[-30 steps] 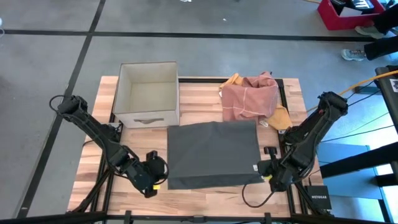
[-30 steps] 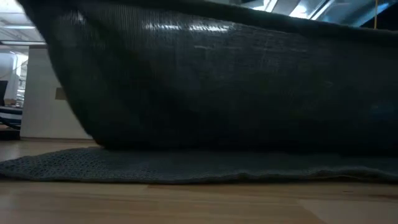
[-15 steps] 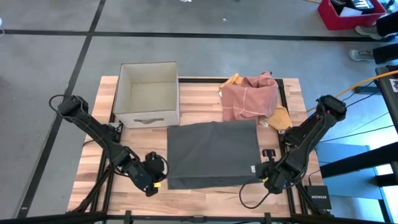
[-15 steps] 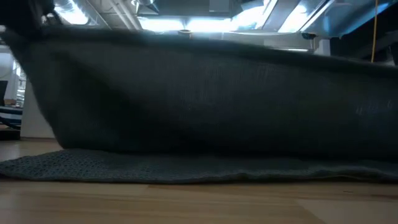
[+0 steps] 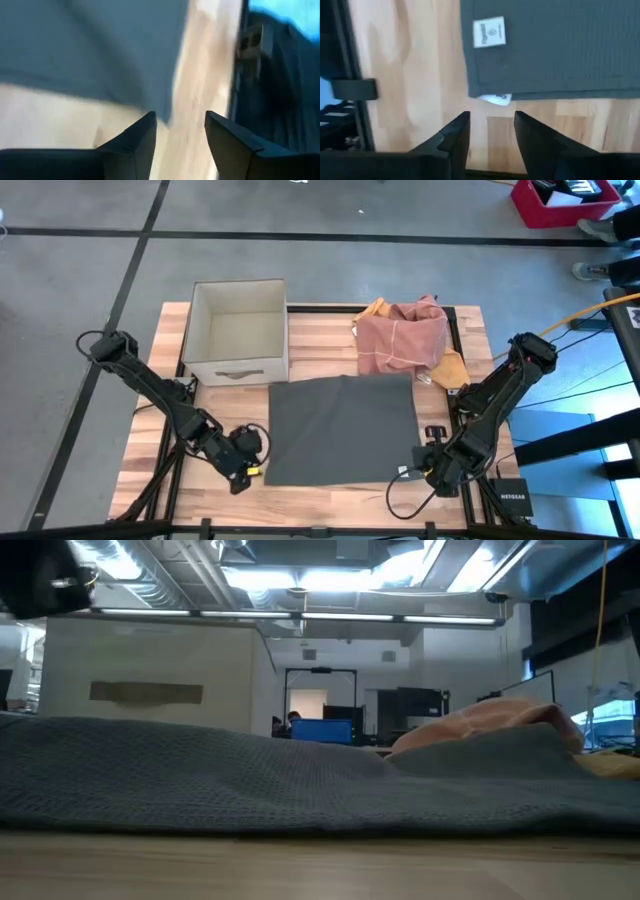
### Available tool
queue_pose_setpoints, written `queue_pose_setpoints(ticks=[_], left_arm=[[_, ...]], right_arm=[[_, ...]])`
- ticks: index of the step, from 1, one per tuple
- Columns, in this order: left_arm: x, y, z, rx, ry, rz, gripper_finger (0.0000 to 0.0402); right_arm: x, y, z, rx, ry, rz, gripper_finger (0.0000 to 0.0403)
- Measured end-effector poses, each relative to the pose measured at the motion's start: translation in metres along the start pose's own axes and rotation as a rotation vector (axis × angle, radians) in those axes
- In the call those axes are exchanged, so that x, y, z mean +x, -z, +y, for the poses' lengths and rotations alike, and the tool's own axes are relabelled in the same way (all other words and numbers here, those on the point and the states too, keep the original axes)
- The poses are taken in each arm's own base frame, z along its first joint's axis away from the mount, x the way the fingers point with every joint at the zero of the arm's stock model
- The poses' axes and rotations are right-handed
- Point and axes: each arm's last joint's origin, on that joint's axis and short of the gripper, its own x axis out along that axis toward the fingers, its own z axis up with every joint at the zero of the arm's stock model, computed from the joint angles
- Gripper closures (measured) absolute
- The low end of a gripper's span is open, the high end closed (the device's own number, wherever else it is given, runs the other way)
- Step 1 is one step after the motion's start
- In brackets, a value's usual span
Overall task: Fold towel
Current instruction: Fold the grey towel
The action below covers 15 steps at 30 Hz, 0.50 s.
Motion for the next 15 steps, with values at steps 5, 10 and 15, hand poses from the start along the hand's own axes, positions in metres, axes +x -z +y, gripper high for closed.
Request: queue_pose_setpoints(ticks=[5, 10, 15], left_arm=[[0.010, -0.022, 0.018, 0.103, -0.263, -0.258, 0.0239], [0.036, -0.037, 0.049, 0.172, -0.522, -0.266, 0.0239], [0.063, -0.045, 0.083, 0.204, -0.688, -0.138, 0.0239]], right_arm=[[-0.001, -0.010, -0.003, -0.066, 0.191, -0.304, 0.0238], [0.017, -0.027, -0.012, -0.114, 0.315, -0.604, 0.0238], [0.040, -0.051, -0.020, -0.176, 0.183, -0.705, 0.0238]])
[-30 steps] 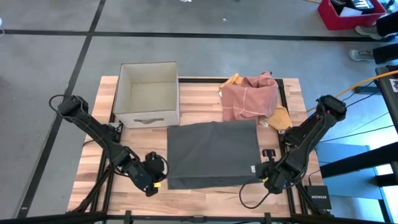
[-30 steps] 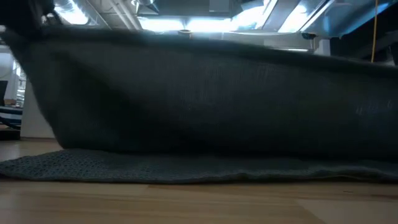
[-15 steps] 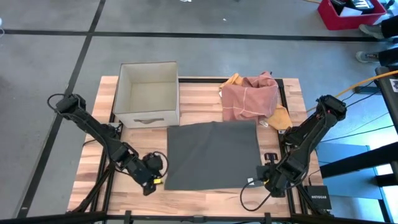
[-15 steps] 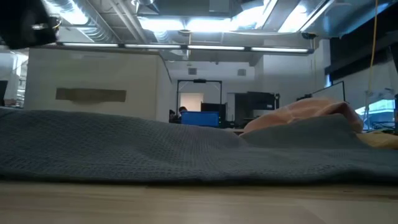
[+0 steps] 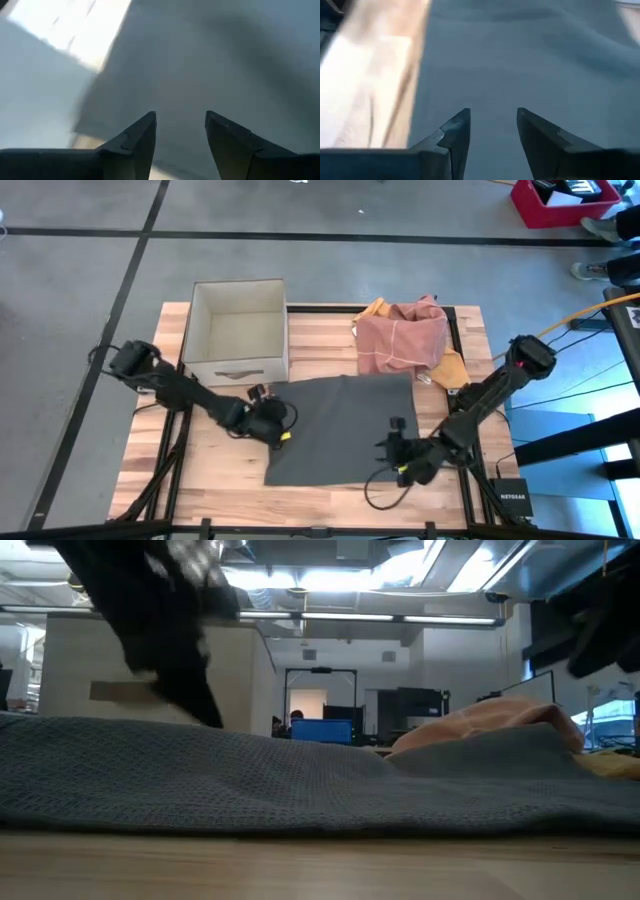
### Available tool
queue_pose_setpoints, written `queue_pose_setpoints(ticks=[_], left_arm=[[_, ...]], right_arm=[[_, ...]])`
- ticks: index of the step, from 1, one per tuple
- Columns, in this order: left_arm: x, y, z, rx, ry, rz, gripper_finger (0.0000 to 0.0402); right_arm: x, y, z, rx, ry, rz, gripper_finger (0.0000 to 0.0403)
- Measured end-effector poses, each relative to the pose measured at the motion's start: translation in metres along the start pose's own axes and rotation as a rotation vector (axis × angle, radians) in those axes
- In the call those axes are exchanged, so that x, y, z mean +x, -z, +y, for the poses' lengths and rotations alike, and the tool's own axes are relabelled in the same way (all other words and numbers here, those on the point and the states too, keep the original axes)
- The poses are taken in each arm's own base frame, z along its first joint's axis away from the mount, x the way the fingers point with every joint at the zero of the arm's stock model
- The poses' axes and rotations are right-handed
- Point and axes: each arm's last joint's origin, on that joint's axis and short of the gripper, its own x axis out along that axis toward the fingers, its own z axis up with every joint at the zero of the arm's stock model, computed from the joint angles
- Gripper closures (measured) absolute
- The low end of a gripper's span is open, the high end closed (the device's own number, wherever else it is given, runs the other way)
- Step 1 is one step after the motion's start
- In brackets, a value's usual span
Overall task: Fold towel
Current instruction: Fold the grey towel
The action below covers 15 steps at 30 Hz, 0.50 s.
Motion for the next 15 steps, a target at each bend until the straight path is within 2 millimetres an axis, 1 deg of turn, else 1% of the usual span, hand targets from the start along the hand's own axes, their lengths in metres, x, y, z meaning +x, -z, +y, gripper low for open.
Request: queue_pose_setpoints(ticks=[2, 4, 8, 10, 15], left_arm=[[0.014, 0.003, 0.007, 0.023, -0.067, 0.062, 0.0239], [0.027, 0.007, 0.014, 0.043, -0.129, 0.127, 0.0239], [0.045, 0.011, 0.027, 0.044, -0.234, 0.201, 0.0239], [0.048, 0.013, 0.033, 0.056, -0.283, 0.224, 0.0239], [0.049, 0.017, 0.047, 0.101, -0.364, 0.304, 0.0239]], right_arm=[[0.014, -0.002, -0.001, -0.009, -0.066, -0.022, 0.0238], [0.028, 0.000, -0.001, -0.011, -0.110, -0.008, 0.0238], [0.051, 0.017, -0.001, -0.008, -0.196, 0.153, 0.0238], [0.056, 0.025, 0.002, -0.014, -0.234, 0.228, 0.0238], [0.058, 0.027, 0.009, -0.004, -0.304, 0.245, 0.0238]])
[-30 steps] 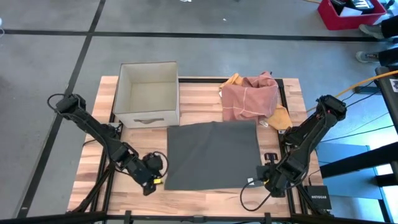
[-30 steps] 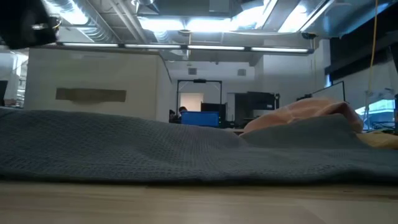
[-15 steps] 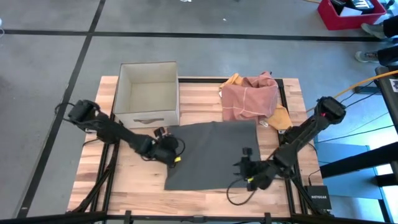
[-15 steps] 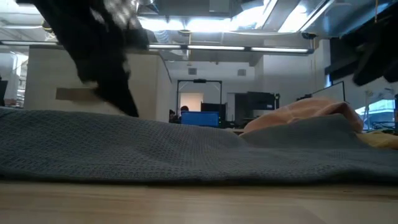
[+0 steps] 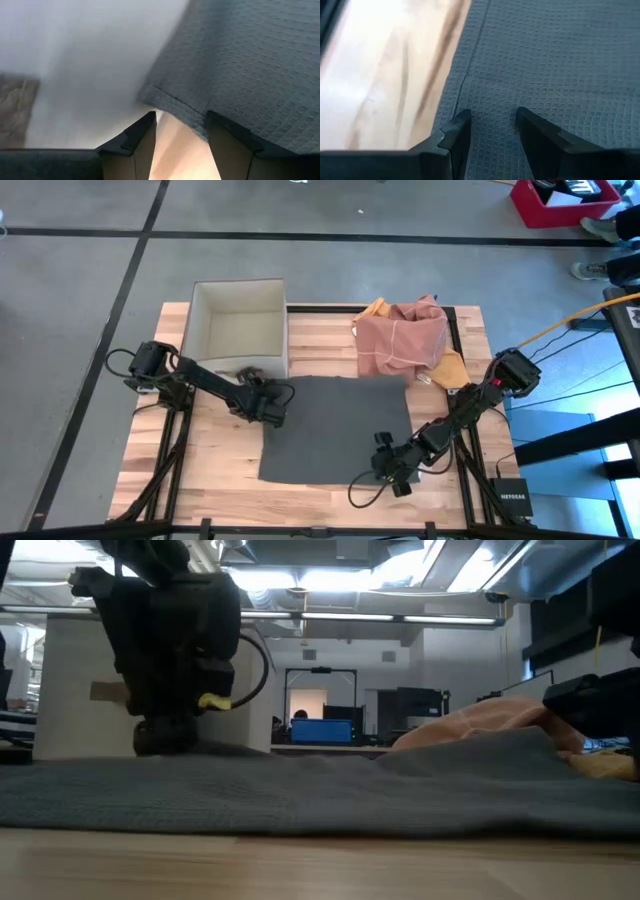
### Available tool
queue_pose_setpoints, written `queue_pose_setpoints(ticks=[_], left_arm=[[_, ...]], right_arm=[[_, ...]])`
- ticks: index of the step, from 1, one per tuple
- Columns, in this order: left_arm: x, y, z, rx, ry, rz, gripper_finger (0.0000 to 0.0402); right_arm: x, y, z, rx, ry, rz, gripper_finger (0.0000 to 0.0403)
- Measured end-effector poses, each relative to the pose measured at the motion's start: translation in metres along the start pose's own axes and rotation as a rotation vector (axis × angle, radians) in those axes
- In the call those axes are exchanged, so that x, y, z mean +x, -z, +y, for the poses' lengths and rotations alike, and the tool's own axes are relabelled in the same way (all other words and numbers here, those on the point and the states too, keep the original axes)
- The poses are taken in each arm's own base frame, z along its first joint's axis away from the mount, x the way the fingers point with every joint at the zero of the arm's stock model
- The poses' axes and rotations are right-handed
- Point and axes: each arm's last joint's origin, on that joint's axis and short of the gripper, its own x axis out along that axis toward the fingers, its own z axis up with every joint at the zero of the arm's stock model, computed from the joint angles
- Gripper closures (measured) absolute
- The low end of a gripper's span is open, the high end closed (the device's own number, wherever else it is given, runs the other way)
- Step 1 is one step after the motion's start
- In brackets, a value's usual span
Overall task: Fold towel
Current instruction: Fold the grey towel
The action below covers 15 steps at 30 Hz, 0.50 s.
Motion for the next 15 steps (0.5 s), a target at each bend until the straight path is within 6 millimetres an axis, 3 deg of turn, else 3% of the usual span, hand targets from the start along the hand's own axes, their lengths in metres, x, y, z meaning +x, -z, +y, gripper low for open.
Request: queue_pose_setpoints(ticks=[8, 12, 15], left_arm=[[-0.005, -0.001, 0.003, 0.019, 0.003, 0.016, 0.0239], [-0.034, -0.012, 0.000, 0.039, 0.130, -0.038, 0.0239], [-0.062, -0.015, 0.001, 0.024, 0.240, -0.088, 0.0239]], right_arm=[[0.000, -0.001, -0.001, -0.014, 0.020, -0.017, 0.0238], [-0.002, -0.008, -0.001, -0.011, 0.054, -0.029, 0.0238], [-0.012, -0.030, 0.004, 0.006, 0.059, -0.092, 0.0238]])
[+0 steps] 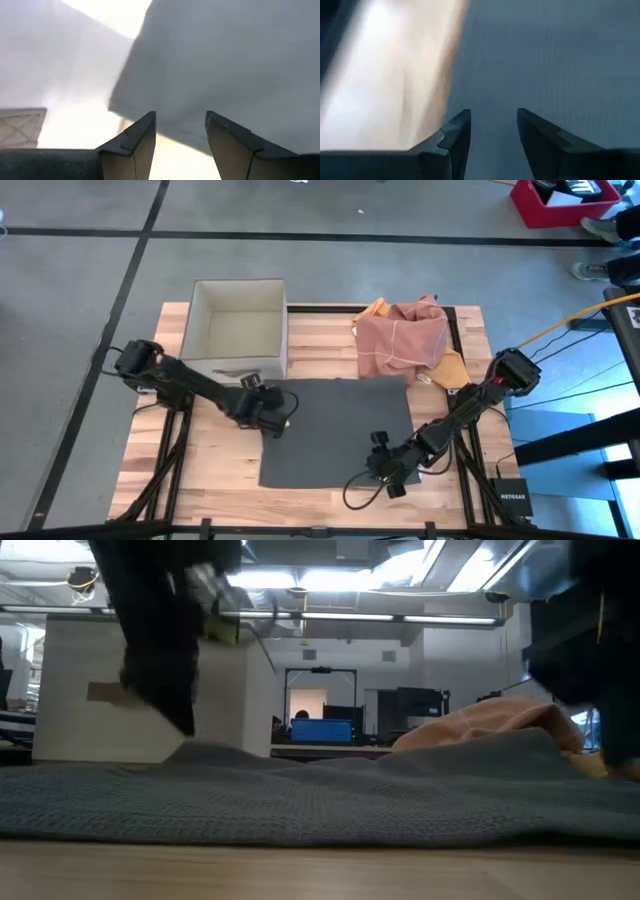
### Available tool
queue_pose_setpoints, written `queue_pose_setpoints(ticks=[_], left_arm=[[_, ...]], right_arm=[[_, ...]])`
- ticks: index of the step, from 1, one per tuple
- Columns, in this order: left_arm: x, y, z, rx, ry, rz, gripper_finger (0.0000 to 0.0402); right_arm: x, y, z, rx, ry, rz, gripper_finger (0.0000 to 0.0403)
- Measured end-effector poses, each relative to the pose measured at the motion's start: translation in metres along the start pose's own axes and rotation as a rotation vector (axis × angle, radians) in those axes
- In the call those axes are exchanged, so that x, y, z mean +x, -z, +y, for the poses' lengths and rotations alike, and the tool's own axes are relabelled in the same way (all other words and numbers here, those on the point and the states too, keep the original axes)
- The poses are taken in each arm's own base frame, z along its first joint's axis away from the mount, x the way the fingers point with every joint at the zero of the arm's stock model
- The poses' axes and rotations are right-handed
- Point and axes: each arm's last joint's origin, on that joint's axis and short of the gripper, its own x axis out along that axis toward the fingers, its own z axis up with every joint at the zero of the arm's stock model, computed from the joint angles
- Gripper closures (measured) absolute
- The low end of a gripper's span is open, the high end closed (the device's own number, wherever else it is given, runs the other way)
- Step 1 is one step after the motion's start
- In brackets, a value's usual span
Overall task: Fold towel
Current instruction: Fold the grey towel
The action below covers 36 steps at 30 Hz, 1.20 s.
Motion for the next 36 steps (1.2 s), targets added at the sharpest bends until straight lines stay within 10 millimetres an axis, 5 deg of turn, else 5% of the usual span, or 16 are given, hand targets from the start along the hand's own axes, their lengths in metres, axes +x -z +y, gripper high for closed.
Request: queue_pose_setpoints(ticks=[5, 14, 26, 36], left_arm=[[-0.027, 0.001, -0.011, -0.101, 0.179, -0.079, 0.0239], [-0.016, 0.024, -0.049, -0.006, 0.389, -0.065, 0.0239], [-0.007, -0.008, -0.025, -0.108, 0.443, -0.032, 0.0215], [0.011, -0.009, -0.033, 0.005, 0.479, -0.011, 0.0152]], right_arm=[[-0.021, -0.022, 0.005, -0.048, 0.056, 0.016, 0.0238], [-0.022, 0.009, -0.021, -0.012, 0.263, 0.206, 0.0238], [-0.079, -0.005, -0.055, -0.009, 0.435, 0.263, 0.0204], [-0.078, 0.001, -0.060, 0.028, 0.431, 0.248, 0.0173]])
